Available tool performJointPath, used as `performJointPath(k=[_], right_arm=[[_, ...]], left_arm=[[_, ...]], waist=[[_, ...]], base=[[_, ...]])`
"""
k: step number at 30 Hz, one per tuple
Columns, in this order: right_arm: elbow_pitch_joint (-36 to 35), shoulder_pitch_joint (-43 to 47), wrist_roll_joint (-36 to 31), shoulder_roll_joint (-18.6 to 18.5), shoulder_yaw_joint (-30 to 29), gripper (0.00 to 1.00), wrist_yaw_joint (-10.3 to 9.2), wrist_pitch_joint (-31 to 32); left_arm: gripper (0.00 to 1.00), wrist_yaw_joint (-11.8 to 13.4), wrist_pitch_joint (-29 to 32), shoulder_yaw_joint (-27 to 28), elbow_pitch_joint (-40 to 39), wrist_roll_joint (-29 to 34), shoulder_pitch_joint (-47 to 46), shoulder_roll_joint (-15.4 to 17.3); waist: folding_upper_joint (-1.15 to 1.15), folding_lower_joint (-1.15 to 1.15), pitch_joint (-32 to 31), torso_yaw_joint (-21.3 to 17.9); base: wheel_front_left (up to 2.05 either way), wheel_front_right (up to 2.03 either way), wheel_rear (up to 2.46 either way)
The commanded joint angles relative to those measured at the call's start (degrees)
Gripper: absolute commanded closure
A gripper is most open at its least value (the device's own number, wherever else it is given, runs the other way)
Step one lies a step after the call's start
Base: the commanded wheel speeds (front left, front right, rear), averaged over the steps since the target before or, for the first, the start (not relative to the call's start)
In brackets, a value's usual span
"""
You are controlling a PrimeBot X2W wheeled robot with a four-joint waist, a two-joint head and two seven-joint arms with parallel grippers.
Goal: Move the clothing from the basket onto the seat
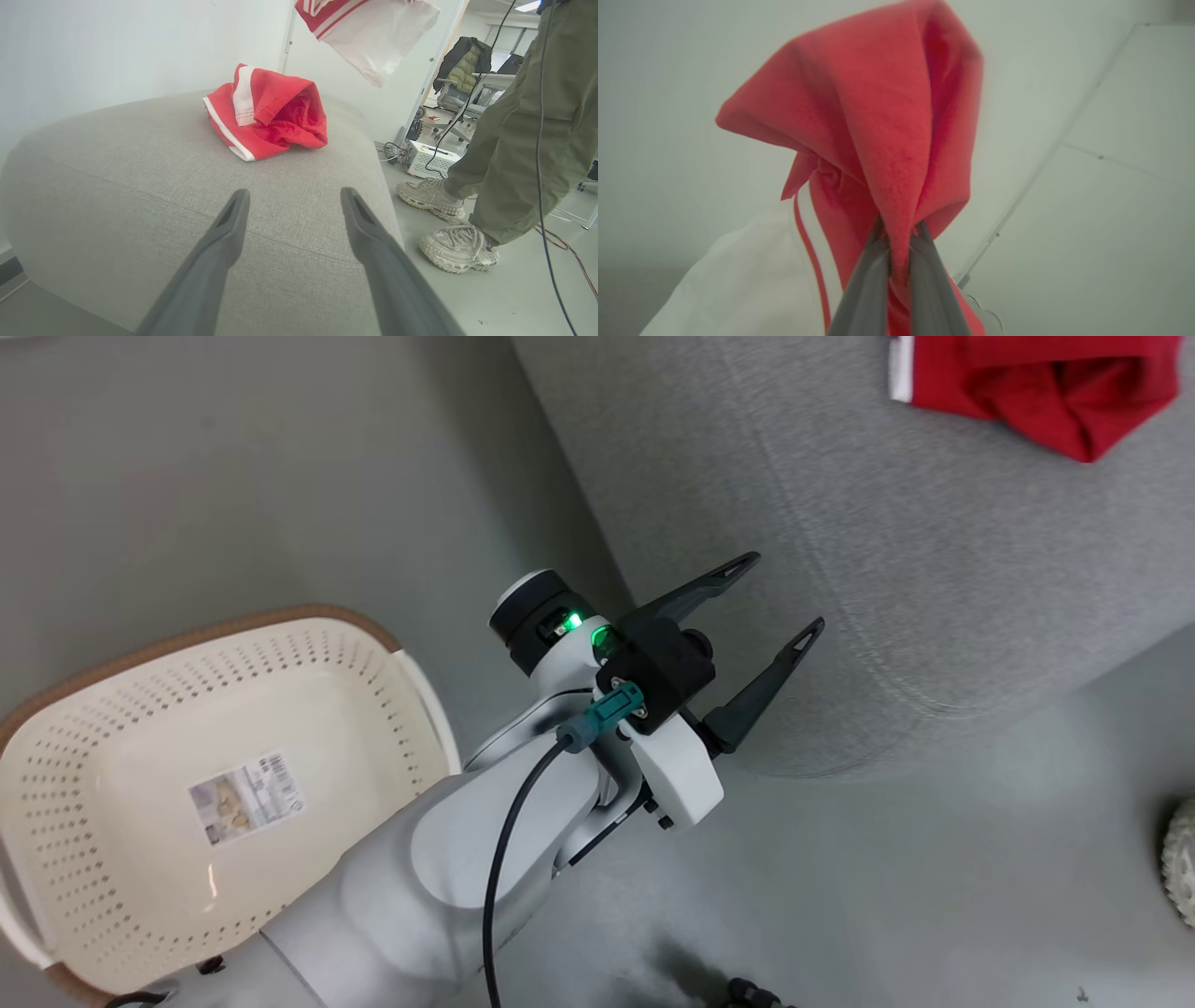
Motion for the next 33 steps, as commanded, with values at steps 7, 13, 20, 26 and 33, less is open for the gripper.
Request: performJointPath(k=[7, 13, 20, 26, 33], right_arm=[[8.88, -6.22, -4.57, -7.53, -3.71, 1.0, 0.14, -0.34], [13.39, -8.84, -4.44, -6.8, -2.42, 1.0, 0.14, -0.34], [14.98, -6.45, -0.12, -4.14, 5.19, 1.0, 0.14, -0.34], [19.09, -1.71, 2.19, -4.01, 6.9, 1.0, 0.14, -0.34], [20.1, 3.81, 5.81, -2.61, 8.0, 0.03, 0.14, -0.34]], left_arm=[[0.0, 2.03, -0.34, -0.91, -4.52, -1.19, -2.09, -0.51], [0.0, 3.04, -0.34, -1.65, -5.85, -1.28, -1.74, -0.51], [0.0, 3.63, -0.34, -2.21, -7.71, -1.19, -1.78, -0.51], [0.0, 3.98, -0.34, -1.95, -8.91, -1.02, -2.19, -0.51], [0.0, 3.96, -0.34, -1.41, -9.08, -0.59, -2.34, -0.51]], waist=[[0.0, 0.0, 4.17, 7.37], [0.0, 0.0, 5.05, 10.6], [0.0, 0.0, 5.15, 12.71], [0.0, 0.0, 4.46, 13.28], [0.0, 0.0, 3.22, 13.16]], base=[[0.0, 0.0, 0.0], [0.0, 0.0, 0.0], [0.0, 0.0, 0.0], [0.0, 0.0, 0.0], [0.0, 0.0, 0.0]])
